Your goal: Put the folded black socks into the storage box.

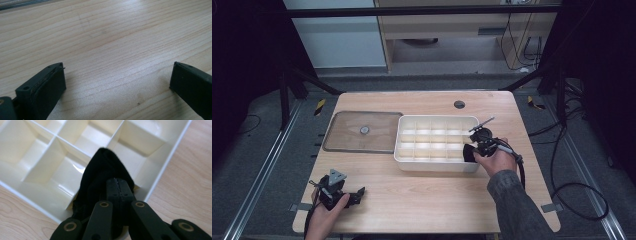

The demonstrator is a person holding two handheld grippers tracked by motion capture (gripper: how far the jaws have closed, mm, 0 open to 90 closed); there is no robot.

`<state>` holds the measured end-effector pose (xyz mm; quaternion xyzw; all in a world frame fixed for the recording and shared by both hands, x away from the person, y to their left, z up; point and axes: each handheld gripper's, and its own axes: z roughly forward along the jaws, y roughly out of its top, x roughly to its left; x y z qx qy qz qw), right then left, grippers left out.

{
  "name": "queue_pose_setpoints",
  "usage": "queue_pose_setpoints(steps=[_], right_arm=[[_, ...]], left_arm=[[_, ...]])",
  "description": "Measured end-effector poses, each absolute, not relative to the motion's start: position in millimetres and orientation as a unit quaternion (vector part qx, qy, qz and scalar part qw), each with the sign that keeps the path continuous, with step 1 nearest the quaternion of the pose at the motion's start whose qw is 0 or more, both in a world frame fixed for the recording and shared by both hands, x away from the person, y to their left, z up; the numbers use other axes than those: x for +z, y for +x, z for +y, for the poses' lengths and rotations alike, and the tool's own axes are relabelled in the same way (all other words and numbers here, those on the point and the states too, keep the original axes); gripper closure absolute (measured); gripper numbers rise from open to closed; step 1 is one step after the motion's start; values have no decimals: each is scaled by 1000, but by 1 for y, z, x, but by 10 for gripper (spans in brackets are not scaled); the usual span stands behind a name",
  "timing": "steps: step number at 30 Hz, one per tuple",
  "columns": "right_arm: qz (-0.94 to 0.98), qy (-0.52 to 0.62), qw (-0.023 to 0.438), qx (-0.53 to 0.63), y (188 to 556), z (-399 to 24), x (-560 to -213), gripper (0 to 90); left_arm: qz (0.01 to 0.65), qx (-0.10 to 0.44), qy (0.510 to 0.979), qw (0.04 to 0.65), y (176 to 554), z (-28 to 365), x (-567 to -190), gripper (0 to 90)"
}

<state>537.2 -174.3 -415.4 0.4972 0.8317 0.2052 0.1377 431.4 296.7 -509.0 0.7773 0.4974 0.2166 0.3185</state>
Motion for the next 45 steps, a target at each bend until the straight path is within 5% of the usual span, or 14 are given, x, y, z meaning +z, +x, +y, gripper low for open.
queue_pose_setpoints(steps=[25,36,42,45], right_arm=[[773,487,185,363,518,-180,-371,867],[750,492,189,400,512,-172,-353,307],[738,490,191,423,505,-171,-344,98],[743,473,194,433,500,-173,-340,78]], left_arm=[[497,216,779,317,432,296,-509,0],[497,216,778,317,432,296,-509,0],[498,216,777,318,432,295,-509,0],[498,216,777,318,432,296,-509,0]])
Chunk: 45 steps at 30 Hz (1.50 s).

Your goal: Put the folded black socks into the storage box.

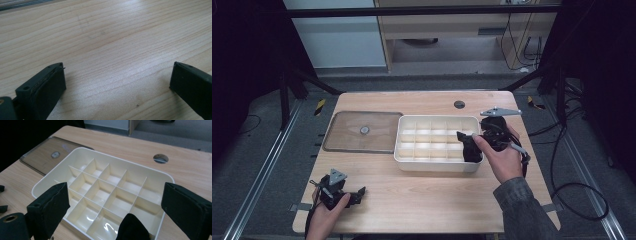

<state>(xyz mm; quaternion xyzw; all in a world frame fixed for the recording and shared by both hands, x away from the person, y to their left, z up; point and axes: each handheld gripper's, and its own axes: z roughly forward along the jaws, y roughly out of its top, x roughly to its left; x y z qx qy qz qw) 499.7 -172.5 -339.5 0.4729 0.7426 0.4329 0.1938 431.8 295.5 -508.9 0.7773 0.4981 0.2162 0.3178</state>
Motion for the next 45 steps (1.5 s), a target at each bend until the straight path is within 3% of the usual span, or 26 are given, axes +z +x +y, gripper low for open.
queue_pose_setpoints(steps=[4,9,15,27,45], right_arm=[[741,458,209,445,493,-176,-336,65],[740,469,217,431,491,-184,-339,127],[742,467,214,430,482,-194,-351,121],[763,425,255,416,458,-208,-378,108],[766,448,229,400,444,-231,-431,123]], left_arm=[[498,216,777,318,432,295,-509,0],[498,216,777,318,432,296,-509,0],[498,216,777,318,431,296,-509,0],[498,216,777,318,431,295,-509,0],[500,217,776,317,431,295,-509,0]])
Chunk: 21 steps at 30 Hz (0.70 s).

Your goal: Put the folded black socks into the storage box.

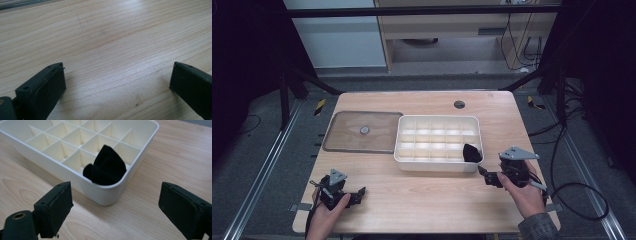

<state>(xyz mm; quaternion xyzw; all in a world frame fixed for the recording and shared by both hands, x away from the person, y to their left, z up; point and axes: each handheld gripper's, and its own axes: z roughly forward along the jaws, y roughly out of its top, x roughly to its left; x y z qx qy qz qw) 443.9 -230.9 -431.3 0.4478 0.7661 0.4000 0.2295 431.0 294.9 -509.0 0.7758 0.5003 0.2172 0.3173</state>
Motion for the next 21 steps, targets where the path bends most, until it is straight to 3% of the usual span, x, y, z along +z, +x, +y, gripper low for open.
queue_pose_setpoints(steps=[21], right_arm=[[786,454,188,376,434,-220,-490,123]], left_arm=[[500,217,776,317,431,295,-509,0]])
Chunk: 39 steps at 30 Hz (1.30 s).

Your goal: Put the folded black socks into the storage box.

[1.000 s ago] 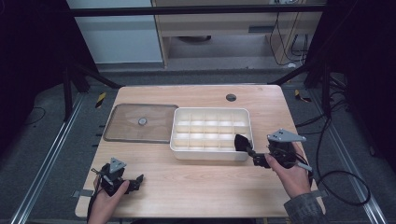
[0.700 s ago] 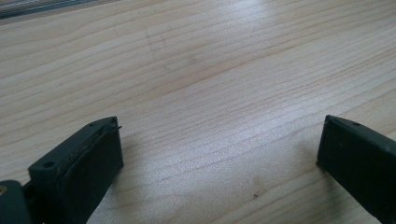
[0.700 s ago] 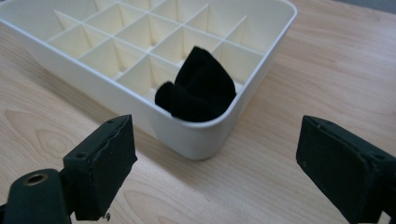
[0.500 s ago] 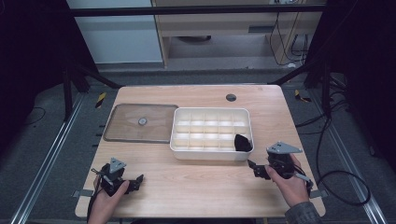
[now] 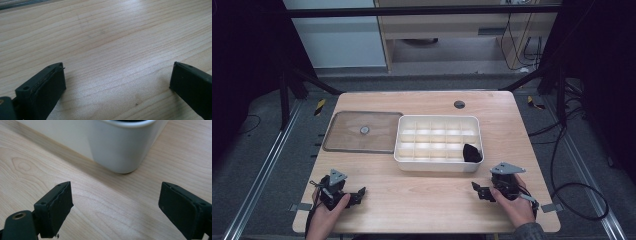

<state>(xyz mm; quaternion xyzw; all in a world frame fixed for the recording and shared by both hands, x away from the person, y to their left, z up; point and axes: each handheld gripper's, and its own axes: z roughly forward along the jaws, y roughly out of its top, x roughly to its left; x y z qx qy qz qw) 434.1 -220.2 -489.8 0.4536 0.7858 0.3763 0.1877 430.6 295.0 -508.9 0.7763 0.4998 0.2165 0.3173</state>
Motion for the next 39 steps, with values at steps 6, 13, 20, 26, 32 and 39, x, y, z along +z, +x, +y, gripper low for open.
queue_pose_setpoints(steps=[6,13,20,26,32,39], right_arm=[[791,453,181,369,430,-214,-499,123],[797,452,172,362,429,-208,-507,111],[790,460,180,363,431,-205,-510,100],[785,465,187,364,432,-203,-512,82],[785,469,194,355,435,-200,-512,59],[786,475,206,338,437,-194,-513,25]], left_arm=[[500,217,776,317,431,295,-509,0],[500,217,776,317,431,295,-509,0],[500,217,776,317,430,295,-509,0],[499,217,777,317,431,295,-509,0],[499,216,777,318,431,295,-509,0],[496,215,778,320,442,296,-509,0]])
